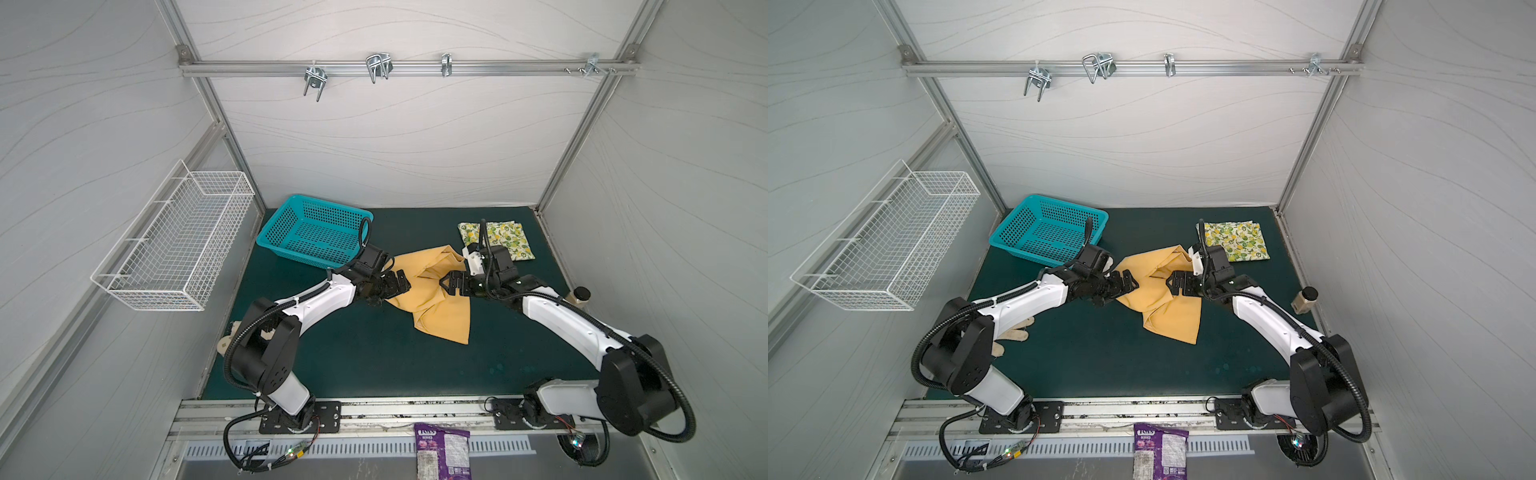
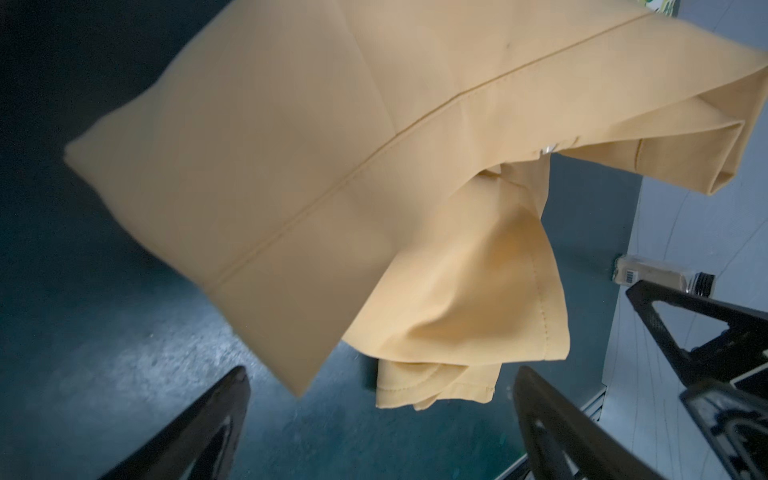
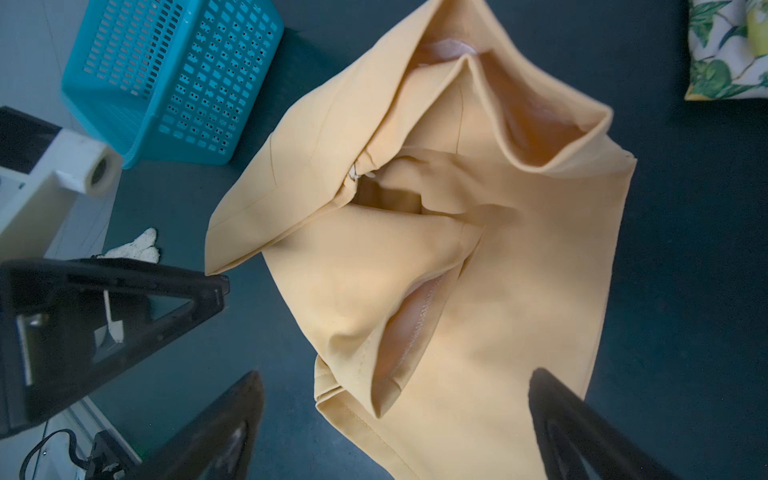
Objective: Fold and stack the skirts
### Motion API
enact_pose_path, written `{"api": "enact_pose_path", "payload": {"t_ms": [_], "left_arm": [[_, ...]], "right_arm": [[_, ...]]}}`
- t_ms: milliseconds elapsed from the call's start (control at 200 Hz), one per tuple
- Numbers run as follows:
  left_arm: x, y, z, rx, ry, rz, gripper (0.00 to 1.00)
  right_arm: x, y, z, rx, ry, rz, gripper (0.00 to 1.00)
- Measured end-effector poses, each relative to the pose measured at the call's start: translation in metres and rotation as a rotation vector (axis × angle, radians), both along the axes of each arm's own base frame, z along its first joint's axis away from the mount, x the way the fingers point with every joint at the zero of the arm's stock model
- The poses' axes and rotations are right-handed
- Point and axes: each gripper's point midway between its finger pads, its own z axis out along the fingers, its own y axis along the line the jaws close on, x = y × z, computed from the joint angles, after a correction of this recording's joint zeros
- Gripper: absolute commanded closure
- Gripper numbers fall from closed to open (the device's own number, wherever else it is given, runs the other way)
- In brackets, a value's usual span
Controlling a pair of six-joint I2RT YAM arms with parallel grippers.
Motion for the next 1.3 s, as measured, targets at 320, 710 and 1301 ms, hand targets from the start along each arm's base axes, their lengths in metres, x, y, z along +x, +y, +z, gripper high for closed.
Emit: {"api": "enact_pose_path", "payload": {"t_ms": [320, 710, 1301], "left_arm": [[0.04, 0.011, -0.033, -0.002, 0.043, 0.094, 0.18], [0.061, 0.006, -0.014, -0.07, 0.008, 0.126, 0.6], [0.168, -0.028, 0.048, -0.122, -0.098, 0.118, 1.0]], "right_arm": [[-0.001, 0.009, -0.002, 0.009, 0.0, 0.018, 0.01], [-0.003, 0.011, -0.005, 0.013, 0.001, 0.022, 0.01], [-0.023, 0.007, -0.031, -0.009, 0.056, 0.027, 0.01]]}}
